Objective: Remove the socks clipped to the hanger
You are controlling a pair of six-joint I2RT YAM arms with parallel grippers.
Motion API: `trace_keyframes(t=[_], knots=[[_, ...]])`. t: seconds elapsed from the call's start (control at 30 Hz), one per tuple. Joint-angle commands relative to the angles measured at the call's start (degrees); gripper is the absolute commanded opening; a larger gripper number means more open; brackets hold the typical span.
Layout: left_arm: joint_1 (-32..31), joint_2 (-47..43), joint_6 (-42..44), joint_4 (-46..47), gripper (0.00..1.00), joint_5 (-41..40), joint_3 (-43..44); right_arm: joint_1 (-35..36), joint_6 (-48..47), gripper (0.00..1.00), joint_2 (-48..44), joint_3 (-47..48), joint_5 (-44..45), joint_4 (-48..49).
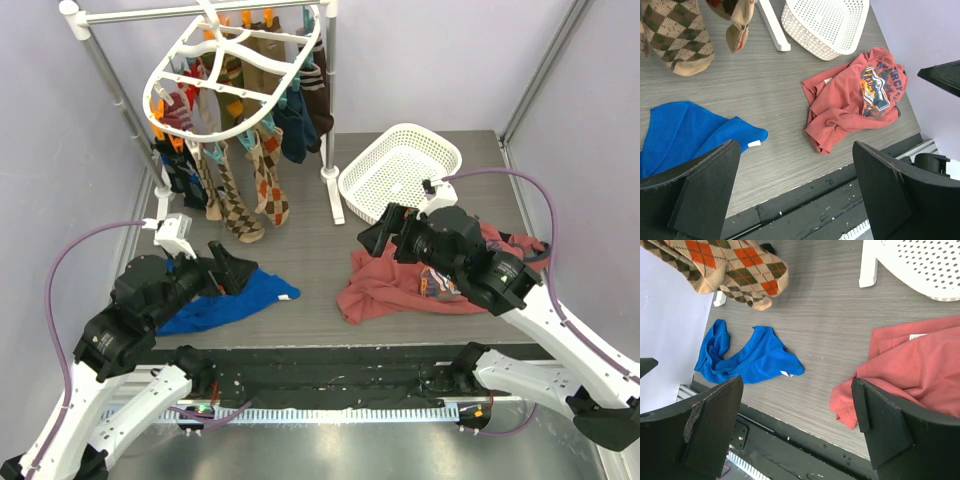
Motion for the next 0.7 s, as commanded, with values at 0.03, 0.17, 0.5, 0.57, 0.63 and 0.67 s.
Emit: trace_keyframes(t=[0.03, 0.17, 0.5, 0.57, 0.63, 0.67], knots=[[0.0, -0.6, 0.1, 1.5, 1.00, -1.6, -0.4, 0.3, 0.3, 1.00, -1.7, 0.4, 2.9, 2.6], [0.1, 3.3, -2.6, -2.0, 1.00, -9.4, -0.1, 0.3, 0.2, 1.00, -1.6, 0.1, 4.5, 2.7], [0.1, 15.2, 4.5, 5.2, 1.00, -20.3, 7.5, 0.3, -5.5, 0.88, 6.4, 2.2, 6.8, 6.8], [0.2, 16.9, 6.0, 7.7, 1.00, -21.5, 9.6, 0.3, -6.5, 0.86, 8.0, 2.8, 3.6, 8.6], [0.3, 19.4, 8.0, 10.6, 0.99, -21.8, 10.7, 0.3, -7.2, 0.83, 8.2, 2.4, 0.8, 12.0], [0.7, 20.4, 8.4, 11.7, 0.99, -21.1, 10.8, 0.2, -7.7, 0.82, 8.2, 1.9, -2.4, 13.4]])
